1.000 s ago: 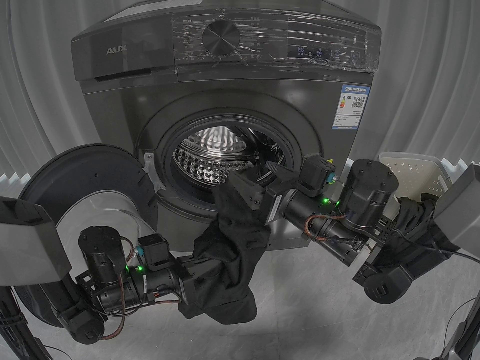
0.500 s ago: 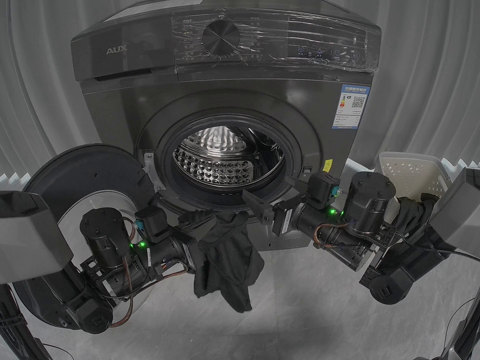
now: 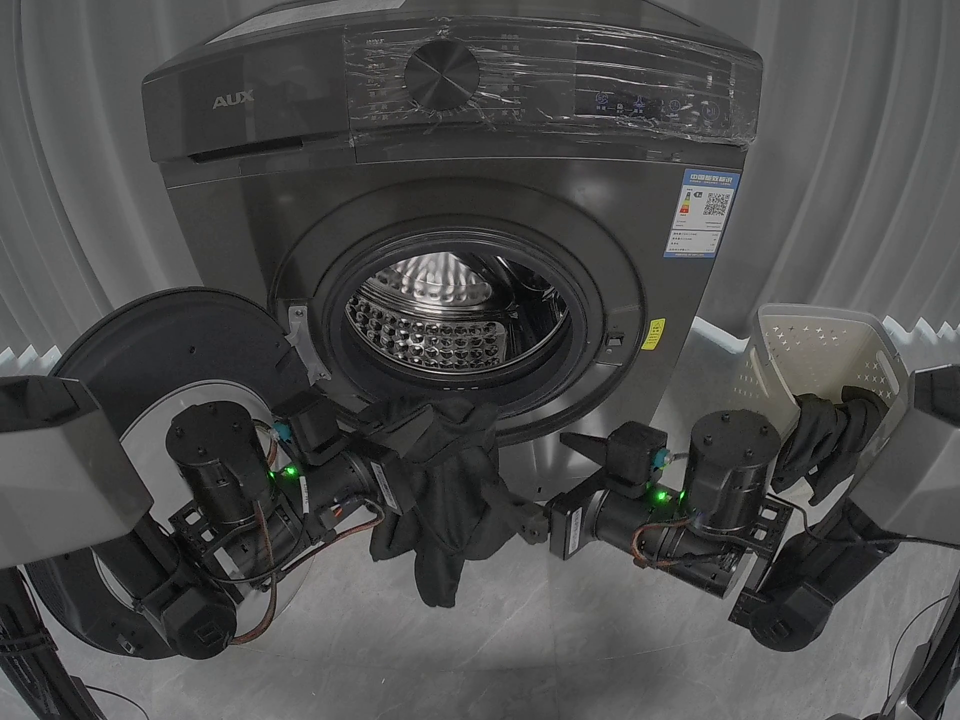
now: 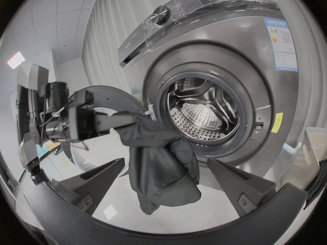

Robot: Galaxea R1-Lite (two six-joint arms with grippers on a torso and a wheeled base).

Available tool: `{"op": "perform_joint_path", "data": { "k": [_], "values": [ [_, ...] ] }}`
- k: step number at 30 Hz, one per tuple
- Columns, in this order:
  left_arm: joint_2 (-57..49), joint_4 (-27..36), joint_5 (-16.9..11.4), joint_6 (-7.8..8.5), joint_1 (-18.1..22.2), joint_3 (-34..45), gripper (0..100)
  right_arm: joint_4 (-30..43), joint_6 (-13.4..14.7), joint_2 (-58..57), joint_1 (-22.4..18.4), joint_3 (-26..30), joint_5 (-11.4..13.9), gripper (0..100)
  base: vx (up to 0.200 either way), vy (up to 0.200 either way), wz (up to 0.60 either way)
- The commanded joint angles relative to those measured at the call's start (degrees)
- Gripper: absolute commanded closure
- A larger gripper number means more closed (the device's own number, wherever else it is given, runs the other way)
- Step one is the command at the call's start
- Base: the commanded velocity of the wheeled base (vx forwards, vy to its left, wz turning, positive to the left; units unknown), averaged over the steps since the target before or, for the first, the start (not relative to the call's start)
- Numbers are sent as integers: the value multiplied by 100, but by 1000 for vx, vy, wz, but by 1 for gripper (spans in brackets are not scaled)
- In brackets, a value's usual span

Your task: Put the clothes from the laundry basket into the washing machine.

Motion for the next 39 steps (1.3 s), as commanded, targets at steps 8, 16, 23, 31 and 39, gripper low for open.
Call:
{"op": "perform_joint_path", "data": {
  "k": [8,16,23,31,39],
  "values": [
    [104,-5,361,-172,-43,-300,100,-96,-1,417,310,-55,29,0,0,0,0],
    [130,-5,379,-181,-149,-309,100,-201,-1,804,319,-416,29,0,0,0,0],
    [130,-5,379,-181,-149,-344,100,-192,8,1235,319,-987,-50,0,0,0,0],
    [121,-5,440,-199,-192,-353,100,-192,78,1533,248,-1637,-410,0,0,0,0],
    [121,-5,440,-286,-192,-344,100,-184,113,1507,196,-1717,-481,100,0,0,0]
  ]
}}
